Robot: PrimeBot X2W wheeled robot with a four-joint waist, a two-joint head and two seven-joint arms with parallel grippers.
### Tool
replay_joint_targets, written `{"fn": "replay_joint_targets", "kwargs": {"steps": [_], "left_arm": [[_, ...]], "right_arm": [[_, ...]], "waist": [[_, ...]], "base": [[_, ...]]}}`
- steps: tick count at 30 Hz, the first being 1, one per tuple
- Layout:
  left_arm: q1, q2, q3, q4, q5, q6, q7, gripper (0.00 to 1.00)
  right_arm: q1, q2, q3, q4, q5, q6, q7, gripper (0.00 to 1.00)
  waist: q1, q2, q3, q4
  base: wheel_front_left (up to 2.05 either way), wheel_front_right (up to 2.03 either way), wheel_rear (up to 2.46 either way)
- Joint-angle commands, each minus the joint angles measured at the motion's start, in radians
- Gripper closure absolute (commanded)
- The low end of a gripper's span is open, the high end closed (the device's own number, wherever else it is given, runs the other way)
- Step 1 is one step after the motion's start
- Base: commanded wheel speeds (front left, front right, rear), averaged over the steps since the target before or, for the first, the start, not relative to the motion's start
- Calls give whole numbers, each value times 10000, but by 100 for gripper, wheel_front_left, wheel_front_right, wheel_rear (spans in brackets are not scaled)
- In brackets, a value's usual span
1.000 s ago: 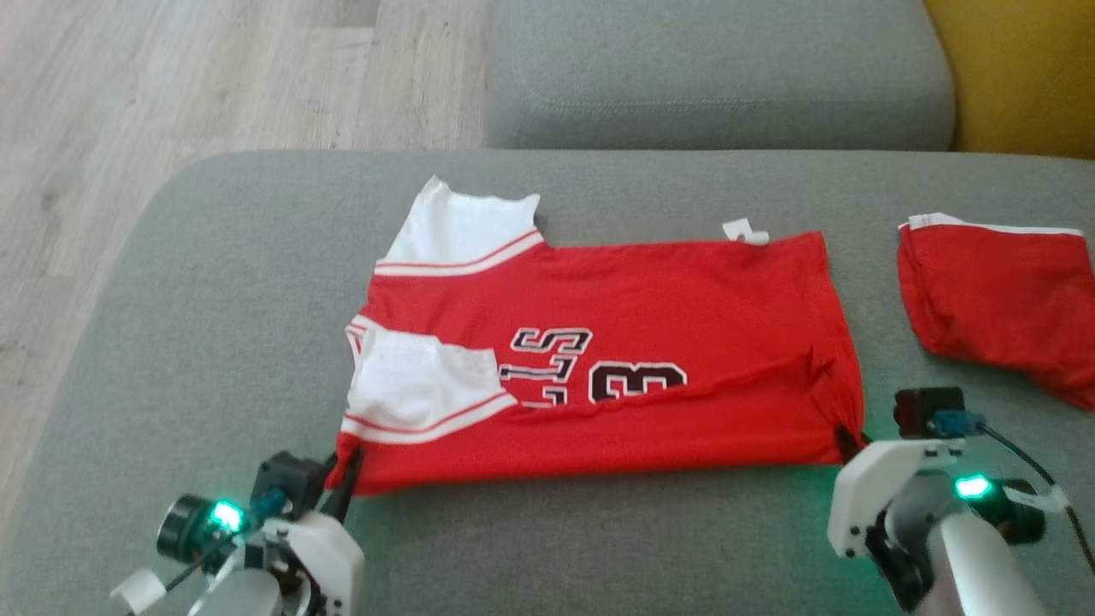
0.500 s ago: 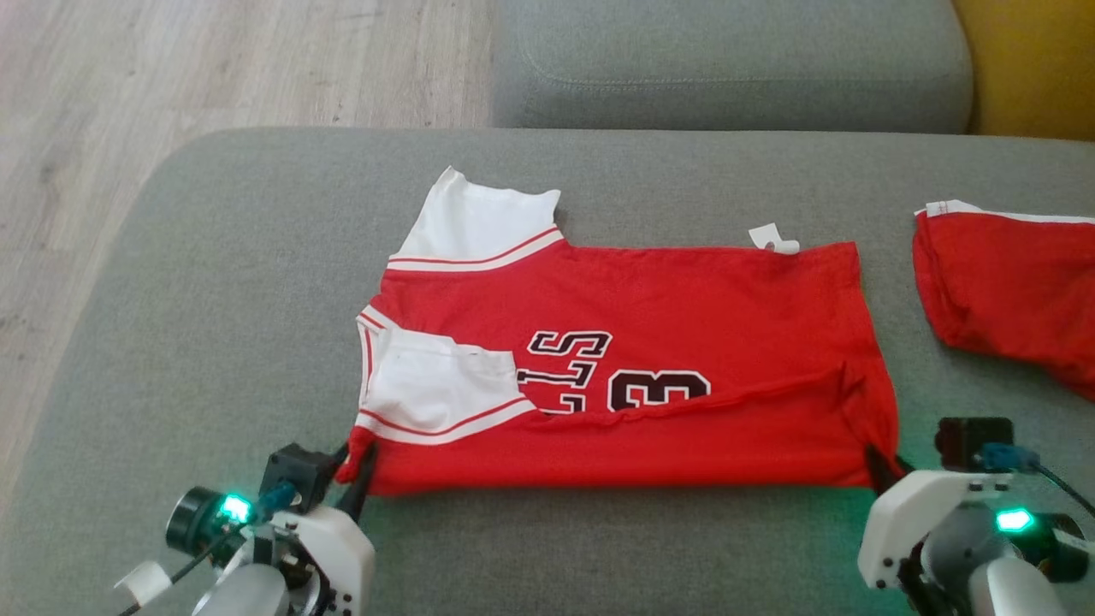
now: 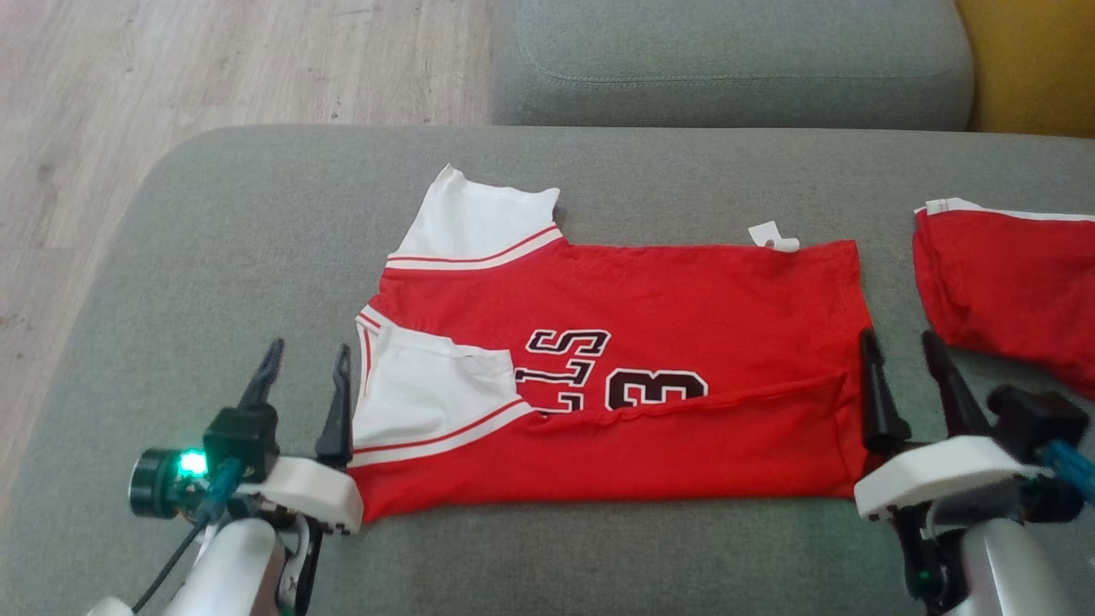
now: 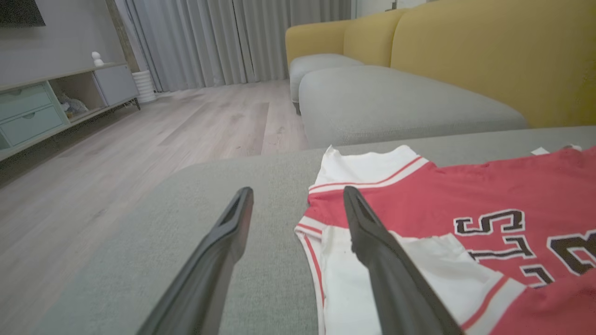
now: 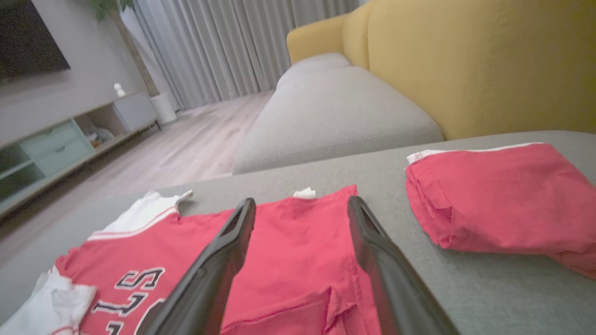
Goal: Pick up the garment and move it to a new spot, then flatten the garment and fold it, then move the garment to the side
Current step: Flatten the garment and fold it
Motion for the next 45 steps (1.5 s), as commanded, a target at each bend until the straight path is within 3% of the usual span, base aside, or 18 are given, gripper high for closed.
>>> {"fn": "replay_joint_targets", "kwargs": {"steps": [1,6,12,18,23,28,32,39,45], "left_arm": [[-514,86,549,-414,-70,181,-245,0],[-319,-165,872,-1353,106,323,-476,0],[606,-858,1529,-2842,394,246,-485,0],[812,-1110,1741,-3019,895,-329,-486,0],[-163,-932,1777,-2615,1235,-1098,-487,0],[-2182,-351,1546,-1279,1194,-1790,19,0],[-3695,32,1496,-328,710,-2015,829,0],[-6161,1575,415,1387,-1358,-2099,2745,0],[-7314,2689,-688,1899,-2859,-2101,3572,0]], "right_arm": [[-401,-69,293,-282,260,67,-610,0],[-405,-69,887,-22,317,67,-2096,0],[-243,-69,1141,-106,99,67,-2445,0],[-186,-69,1092,-489,93,67,-2458,0],[-454,-68,1123,-500,369,67,-2459,0],[-809,-68,1356,-489,814,67,-2460,0],[-1088,-68,1607,-588,867,67,-2460,0],[-1723,-68,2166,-880,1435,67,-2461,0],[-1900,-68,2467,-1047,1923,67,-2461,0]], "waist": [[0,0,-9,-14],[0,0,25,-33],[0,0,187,-81],[0,0,383,-126],[0,0,896,-381],[0,0,1745,-703],[0,0,2279,-987],[0,0,3519,-2043],[0,0,4239,-2647]], "base": [[0,0,0],[0,0,0],[0,0,0],[0,0,0],[0,0,0],[0,0,0],[0,0,0],[0,0,0],[0,0,0]]}}
